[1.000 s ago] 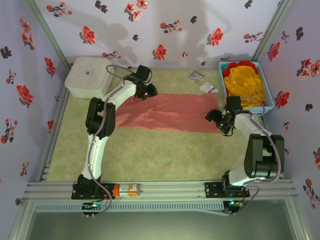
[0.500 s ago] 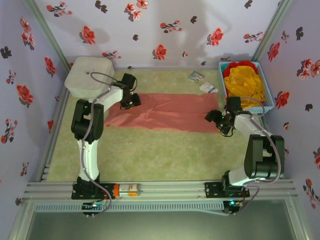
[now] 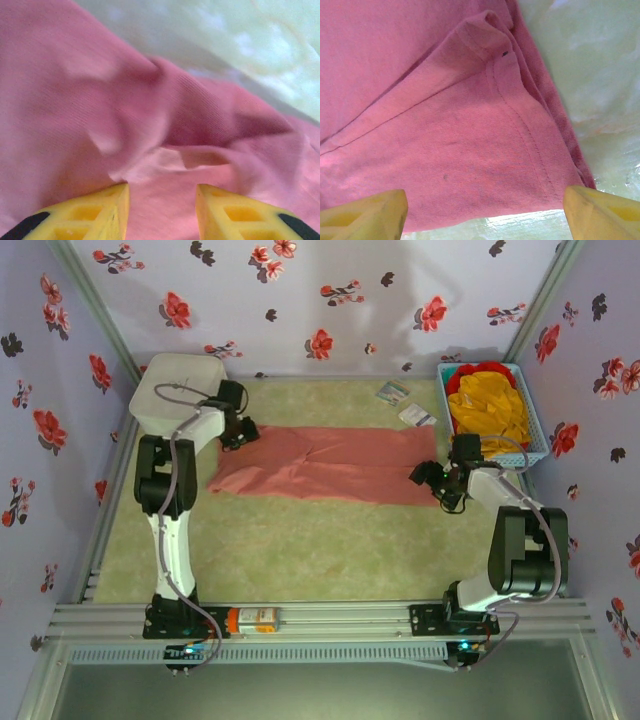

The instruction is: Fold and stack the t-shirts

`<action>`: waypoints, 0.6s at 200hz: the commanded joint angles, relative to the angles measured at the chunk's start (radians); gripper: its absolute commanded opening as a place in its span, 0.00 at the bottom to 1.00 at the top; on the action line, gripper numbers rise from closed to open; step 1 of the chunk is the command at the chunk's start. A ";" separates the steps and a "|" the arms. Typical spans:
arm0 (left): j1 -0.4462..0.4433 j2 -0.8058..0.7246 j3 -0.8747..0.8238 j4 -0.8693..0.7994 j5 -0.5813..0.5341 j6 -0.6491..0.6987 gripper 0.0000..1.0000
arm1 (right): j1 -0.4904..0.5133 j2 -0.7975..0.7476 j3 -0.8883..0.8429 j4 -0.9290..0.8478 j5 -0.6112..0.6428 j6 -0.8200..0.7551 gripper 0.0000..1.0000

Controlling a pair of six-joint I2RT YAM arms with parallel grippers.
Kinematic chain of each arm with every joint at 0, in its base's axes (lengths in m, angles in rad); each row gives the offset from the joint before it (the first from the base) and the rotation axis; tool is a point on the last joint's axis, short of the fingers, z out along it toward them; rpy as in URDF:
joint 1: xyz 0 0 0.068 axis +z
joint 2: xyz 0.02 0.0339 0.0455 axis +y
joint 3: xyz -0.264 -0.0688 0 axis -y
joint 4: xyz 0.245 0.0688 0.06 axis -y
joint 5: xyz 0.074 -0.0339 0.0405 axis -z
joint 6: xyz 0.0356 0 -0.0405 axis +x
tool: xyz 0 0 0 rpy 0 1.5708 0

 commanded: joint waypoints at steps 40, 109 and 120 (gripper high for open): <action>0.066 -0.116 -0.026 -0.052 -0.037 0.015 0.39 | 0.006 -0.003 0.058 -0.055 0.042 -0.008 0.82; -0.092 -0.311 -0.244 0.008 -0.021 -0.023 0.39 | 0.107 0.107 0.249 -0.036 0.112 -0.026 0.81; -0.110 -0.315 -0.301 0.048 0.010 -0.040 0.39 | 0.122 0.150 0.290 -0.031 0.118 -0.032 0.79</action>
